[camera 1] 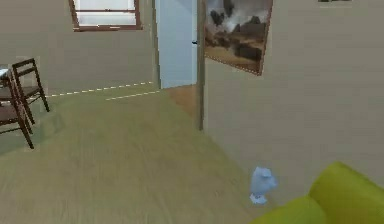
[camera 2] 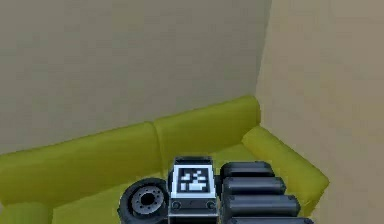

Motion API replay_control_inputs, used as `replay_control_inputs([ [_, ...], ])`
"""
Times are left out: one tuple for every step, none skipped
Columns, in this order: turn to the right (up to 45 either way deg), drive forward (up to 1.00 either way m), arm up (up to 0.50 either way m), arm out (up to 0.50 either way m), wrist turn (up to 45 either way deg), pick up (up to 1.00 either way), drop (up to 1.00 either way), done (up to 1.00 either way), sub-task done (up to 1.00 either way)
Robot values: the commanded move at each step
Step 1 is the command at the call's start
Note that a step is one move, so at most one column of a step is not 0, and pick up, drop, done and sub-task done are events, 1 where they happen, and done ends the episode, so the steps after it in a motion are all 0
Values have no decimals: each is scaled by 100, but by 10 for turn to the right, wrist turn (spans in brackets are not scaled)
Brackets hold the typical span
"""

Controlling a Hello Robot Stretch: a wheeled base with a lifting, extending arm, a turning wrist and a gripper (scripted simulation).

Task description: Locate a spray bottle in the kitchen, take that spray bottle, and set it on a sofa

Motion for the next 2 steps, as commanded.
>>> replay_control_inputs([
  [450, 0, 0, 0, 0, 0, 0, 0, 0],
  [450, 0, 0, 0, 0, 0, 0, 0, 0],
])
